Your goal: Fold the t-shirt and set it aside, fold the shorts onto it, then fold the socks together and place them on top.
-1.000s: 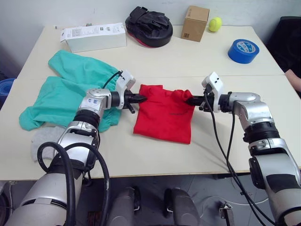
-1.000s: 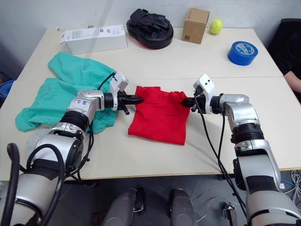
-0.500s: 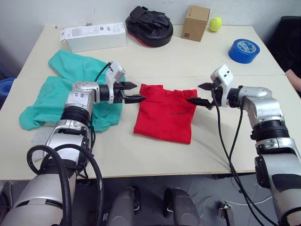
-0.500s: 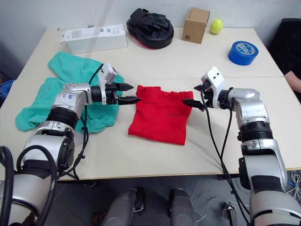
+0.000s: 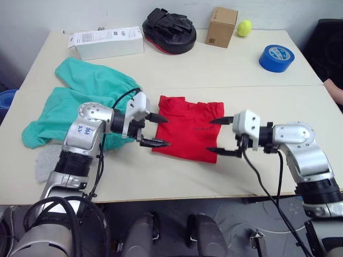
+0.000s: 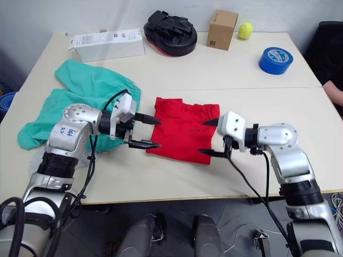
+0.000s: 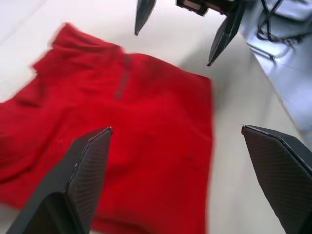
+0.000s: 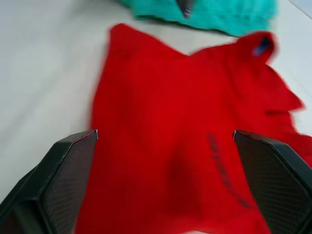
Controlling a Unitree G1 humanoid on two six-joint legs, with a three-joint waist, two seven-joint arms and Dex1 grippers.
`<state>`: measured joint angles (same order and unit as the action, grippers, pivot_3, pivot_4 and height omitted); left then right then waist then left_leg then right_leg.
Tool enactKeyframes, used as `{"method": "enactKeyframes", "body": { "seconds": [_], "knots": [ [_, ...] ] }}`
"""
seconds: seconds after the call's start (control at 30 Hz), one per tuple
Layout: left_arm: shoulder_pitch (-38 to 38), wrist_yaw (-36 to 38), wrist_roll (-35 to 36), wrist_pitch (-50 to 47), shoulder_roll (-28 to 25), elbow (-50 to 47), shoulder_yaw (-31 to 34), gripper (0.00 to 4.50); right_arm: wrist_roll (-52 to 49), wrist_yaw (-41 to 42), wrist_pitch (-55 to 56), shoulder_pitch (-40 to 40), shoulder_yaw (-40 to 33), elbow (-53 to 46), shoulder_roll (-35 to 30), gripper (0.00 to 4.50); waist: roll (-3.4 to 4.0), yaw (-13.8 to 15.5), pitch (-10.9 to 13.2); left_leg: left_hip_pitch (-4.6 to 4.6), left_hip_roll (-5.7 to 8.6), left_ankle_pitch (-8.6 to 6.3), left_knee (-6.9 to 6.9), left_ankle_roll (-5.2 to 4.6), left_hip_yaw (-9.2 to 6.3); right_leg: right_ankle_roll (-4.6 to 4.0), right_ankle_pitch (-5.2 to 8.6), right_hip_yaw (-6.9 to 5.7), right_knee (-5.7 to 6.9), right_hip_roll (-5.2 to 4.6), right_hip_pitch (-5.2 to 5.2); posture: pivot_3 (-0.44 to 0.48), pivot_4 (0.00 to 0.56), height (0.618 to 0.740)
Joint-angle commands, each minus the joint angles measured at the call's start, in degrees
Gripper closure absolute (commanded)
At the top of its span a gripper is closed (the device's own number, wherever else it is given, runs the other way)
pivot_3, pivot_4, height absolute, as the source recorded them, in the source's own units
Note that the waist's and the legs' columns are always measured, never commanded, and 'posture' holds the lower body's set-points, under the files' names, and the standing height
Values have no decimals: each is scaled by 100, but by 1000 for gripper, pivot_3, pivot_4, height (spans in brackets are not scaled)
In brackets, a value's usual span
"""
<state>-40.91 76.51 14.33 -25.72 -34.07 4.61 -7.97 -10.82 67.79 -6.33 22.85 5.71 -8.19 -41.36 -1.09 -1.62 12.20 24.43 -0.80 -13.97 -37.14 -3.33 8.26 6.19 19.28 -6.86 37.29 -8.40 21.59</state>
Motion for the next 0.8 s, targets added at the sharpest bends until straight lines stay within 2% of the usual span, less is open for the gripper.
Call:
{"method": "enactKeyframes", "body": {
  "seconds": [0.03,0.3,0.37,0.43,0.57,0.67,0.77,0.8],
  "knots": [
    [172,85,349,-275,-285,-737,129,22,523,-388,418,-266,262,-438,12,0,0,3,0,-3,-3,-2,3,3,0,-1,0,1,-1,1,0,0,150,740],
    [430,-349,842,-782,-638,-1455,596,22,1278,-1119,834,-303,641,65,288,0,-1,15,0,-5,-2,-2,1,4,1,-2,1,4,2,-2,-1,0,150,740],
    [486,-450,908,-869,-721,-1542,669,0,1408,-1239,978,-259,712,274,368,371,-1,10,0,-5,-2,-2,0,4,1,-2,1,5,2,-1,-1,0,150,740],
    [549,-516,940,-885,-792,-1591,680,0,1506,-1322,1100,-220,773,455,413,906,-1,8,-1,-10,-2,-2,1,5,1,-2,1,7,3,0,-4,0,150,740],
    [691,-539,710,-511,-888,-1571,496,0,1568,-1354,1335,-181,844,751,427,2319,-3,9,-1,-15,-2,-2,1,4,4,-2,1,11,4,2,-7,0,150,740],
    [835,-677,-14,468,-783,-1233,-42,0,1525,-1304,1425,-149,881,856,406,3356,-3,20,-3,-18,-1,-2,1,4,4,-2,1,11,4,-1,-10,0,150,740],
    [777,-907,-514,1201,-433,-718,-473,0,1481,-1288,1409,-109,910,894,421,4404,-4,37,-3,-18,0,-2,0,4,5,-3,1,11,4,-2,-11,0,150,740],
    [754,-913,-597,1328,-333,-572,-584,0,1484,-1292,1393,-88,923,898,432,4457,-5,35,-3,-17,0,-2,-1,4,5,-3,1,11,4,-2,-10,0,150,740]
  ]
}}
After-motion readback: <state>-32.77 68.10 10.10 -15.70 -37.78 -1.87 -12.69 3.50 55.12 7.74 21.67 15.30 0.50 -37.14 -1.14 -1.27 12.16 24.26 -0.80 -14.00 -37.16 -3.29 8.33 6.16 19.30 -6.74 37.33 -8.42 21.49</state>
